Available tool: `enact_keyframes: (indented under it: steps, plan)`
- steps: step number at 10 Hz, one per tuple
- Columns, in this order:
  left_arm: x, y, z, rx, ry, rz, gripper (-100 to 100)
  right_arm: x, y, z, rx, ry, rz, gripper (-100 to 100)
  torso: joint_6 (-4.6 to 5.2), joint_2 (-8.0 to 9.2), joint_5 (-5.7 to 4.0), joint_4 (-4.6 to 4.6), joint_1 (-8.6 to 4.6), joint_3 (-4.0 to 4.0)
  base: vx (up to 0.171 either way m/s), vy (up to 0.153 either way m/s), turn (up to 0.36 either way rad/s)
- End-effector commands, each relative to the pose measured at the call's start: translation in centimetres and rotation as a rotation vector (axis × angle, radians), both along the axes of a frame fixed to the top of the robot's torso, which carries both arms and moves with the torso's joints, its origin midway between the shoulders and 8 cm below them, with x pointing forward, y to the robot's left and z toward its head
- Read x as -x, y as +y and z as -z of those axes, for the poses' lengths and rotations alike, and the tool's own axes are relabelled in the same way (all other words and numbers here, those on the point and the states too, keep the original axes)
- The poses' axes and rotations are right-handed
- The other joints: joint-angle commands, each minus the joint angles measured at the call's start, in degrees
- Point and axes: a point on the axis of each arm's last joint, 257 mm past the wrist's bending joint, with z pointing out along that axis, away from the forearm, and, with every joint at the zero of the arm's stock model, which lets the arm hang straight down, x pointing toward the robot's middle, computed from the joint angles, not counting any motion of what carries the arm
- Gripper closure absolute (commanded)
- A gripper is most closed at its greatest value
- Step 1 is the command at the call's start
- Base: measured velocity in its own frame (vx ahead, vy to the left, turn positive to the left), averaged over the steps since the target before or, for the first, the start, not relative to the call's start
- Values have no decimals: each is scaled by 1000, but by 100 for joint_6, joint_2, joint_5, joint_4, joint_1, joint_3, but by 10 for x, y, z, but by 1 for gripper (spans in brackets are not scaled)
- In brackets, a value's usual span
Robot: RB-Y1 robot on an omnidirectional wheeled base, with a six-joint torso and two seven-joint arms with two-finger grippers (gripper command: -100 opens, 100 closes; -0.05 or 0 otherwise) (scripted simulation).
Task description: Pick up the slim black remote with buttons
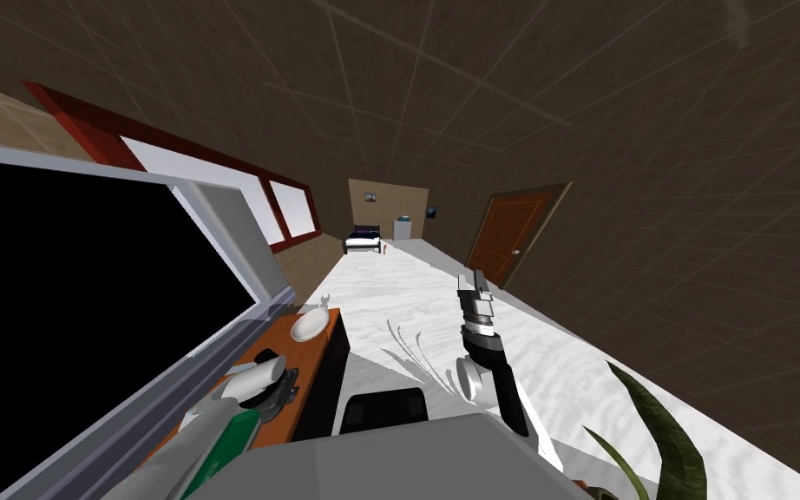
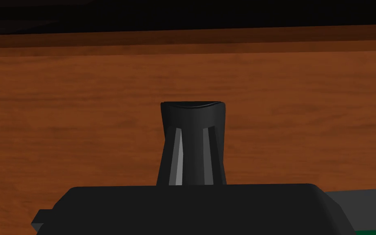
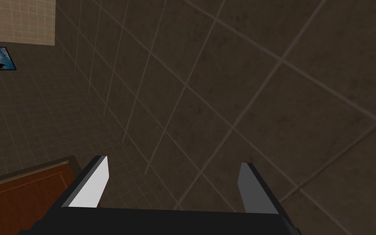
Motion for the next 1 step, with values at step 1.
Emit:
enact_keyframes:
  steps: [1]
  plan:
    - [0,0,0,0,0,0,0,0,0,0,0,0,0,0,0,0,0,0,0,0,0,0,0]
